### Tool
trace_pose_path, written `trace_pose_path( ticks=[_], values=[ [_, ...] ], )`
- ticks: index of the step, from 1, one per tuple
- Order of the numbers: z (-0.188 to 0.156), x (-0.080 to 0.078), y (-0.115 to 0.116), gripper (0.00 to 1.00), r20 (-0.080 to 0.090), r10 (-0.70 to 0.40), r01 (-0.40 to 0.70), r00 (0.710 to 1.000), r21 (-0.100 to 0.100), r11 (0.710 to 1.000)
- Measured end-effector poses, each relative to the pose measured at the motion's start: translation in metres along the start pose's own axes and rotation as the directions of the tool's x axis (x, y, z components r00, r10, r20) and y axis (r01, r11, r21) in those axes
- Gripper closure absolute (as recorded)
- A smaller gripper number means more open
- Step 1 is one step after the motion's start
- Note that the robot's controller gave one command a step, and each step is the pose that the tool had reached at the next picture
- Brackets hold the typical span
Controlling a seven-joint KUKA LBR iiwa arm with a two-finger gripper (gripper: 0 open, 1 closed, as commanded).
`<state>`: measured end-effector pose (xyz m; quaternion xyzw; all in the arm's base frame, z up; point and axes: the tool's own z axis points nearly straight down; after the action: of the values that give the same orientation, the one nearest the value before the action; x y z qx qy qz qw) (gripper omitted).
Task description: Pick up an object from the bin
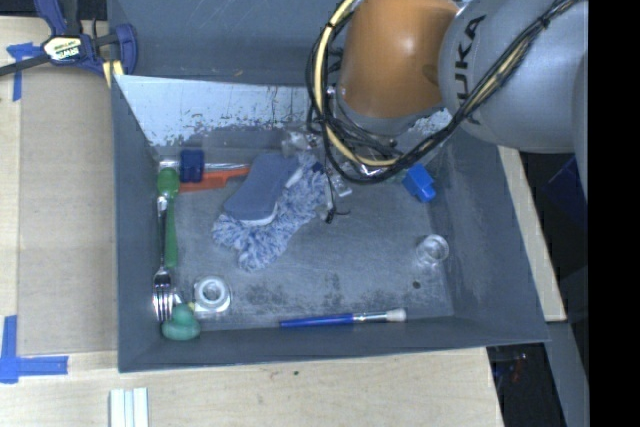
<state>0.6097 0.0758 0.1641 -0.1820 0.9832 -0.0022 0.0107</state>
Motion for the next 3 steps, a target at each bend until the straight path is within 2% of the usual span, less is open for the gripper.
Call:
trace_pose_path(
  ticks=[1,2,3],
  values=[
    [0.061,0.028,0.021,0.00,0.001,0.100,-0.100,0.995,-0.001,0.995],
    [0.091,0.001,0.011,0.00,0.021,-0.273,0.273,0.962,0.011,0.962],
    [0.089,0.017,0.048,1.00,0.016,-0.036,0.036,0.999,0.003,0.999]
  ],
)
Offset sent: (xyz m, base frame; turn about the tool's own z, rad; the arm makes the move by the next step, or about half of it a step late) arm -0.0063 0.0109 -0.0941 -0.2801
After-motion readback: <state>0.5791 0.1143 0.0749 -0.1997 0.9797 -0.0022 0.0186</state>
